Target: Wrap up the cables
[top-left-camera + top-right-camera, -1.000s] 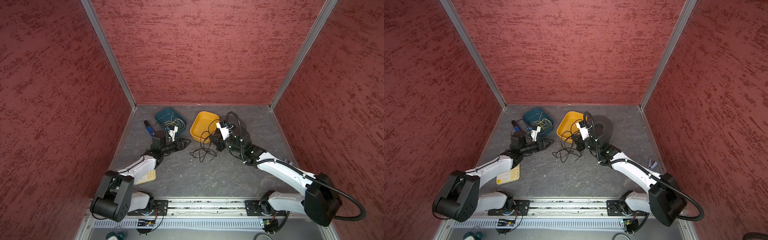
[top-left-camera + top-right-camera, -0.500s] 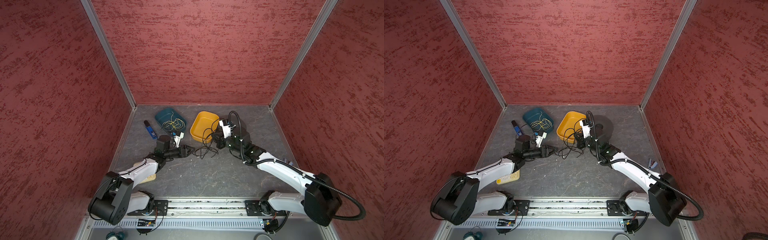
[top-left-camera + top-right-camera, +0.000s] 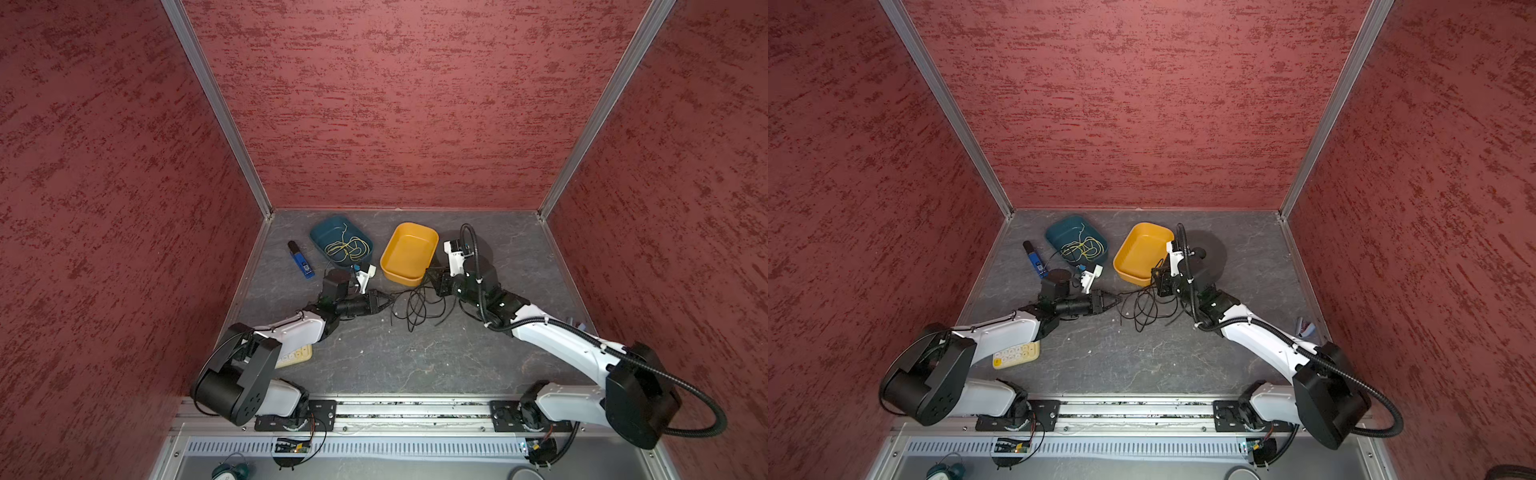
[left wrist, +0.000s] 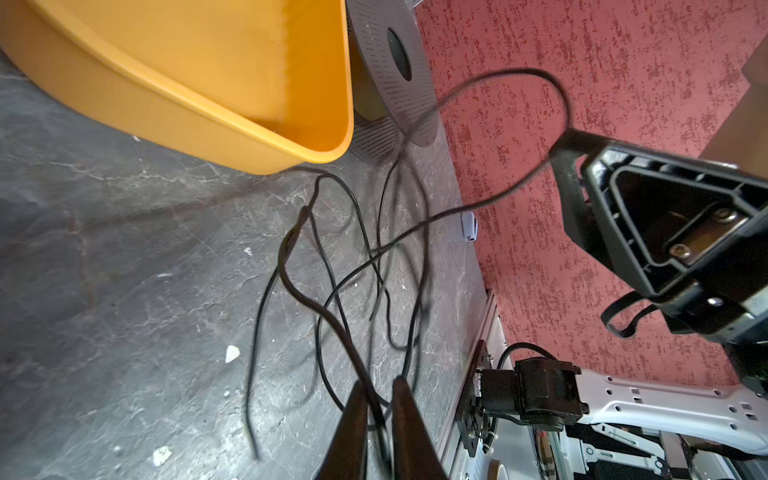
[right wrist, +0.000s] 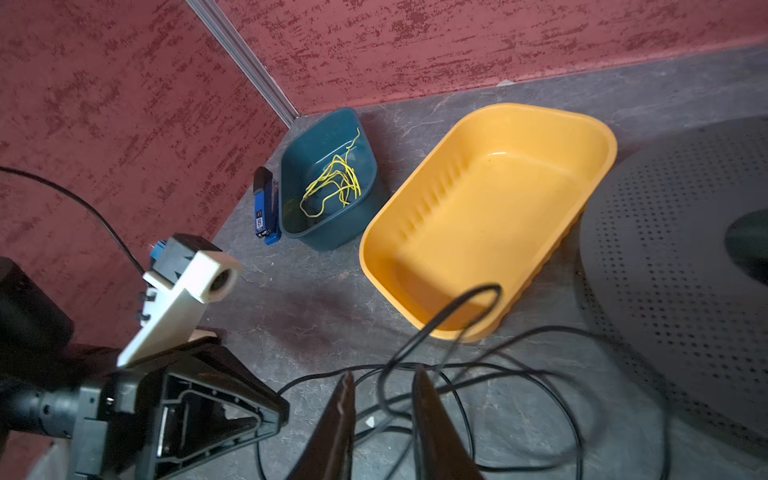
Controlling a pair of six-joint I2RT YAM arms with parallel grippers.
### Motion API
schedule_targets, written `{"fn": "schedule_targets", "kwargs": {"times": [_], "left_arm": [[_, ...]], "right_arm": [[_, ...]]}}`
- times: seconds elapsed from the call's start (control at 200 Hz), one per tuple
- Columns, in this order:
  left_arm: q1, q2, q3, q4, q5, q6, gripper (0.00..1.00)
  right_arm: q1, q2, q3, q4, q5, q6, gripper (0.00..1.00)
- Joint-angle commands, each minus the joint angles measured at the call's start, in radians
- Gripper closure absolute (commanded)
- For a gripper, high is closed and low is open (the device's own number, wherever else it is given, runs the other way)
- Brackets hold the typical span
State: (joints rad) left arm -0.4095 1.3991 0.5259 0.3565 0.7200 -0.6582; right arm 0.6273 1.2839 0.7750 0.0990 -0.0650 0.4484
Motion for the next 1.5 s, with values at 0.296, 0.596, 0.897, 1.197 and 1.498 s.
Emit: {"fn": "schedule_targets", "kwargs": {"times": [0.296, 0.596, 0.897, 1.197, 1.498], "left_arm": [[0.014, -0.191, 0.122, -0.404, -0.223, 0.231, 0.97], [0.006, -0.255, 0.133, -0.482, -0.259, 0.279, 0.96], [-0.021, -0.353, 0.126, -0.556, -0.351, 0.312, 0.96], [-0.041, -0.409, 0.155, -0.601, -0.411, 0.31, 0.96], [-0.041, -0.454, 0.187, -0.622, -0.431, 0.322, 0.95]], "right_arm": [[0.005, -0.114, -0.09, -0.153, 0.117, -0.028, 0.26], [0.013, 0.034, 0.008, -0.125, -0.158, -0.106, 0.23], [0.052, 0.238, 0.125, -0.08, -0.197, -0.08, 0.37], [0.098, 0.356, 0.201, -0.025, -0.154, -0.001, 0.46], [0.106, 0.35, 0.175, 0.032, -0.16, 0.023, 0.42]]}}
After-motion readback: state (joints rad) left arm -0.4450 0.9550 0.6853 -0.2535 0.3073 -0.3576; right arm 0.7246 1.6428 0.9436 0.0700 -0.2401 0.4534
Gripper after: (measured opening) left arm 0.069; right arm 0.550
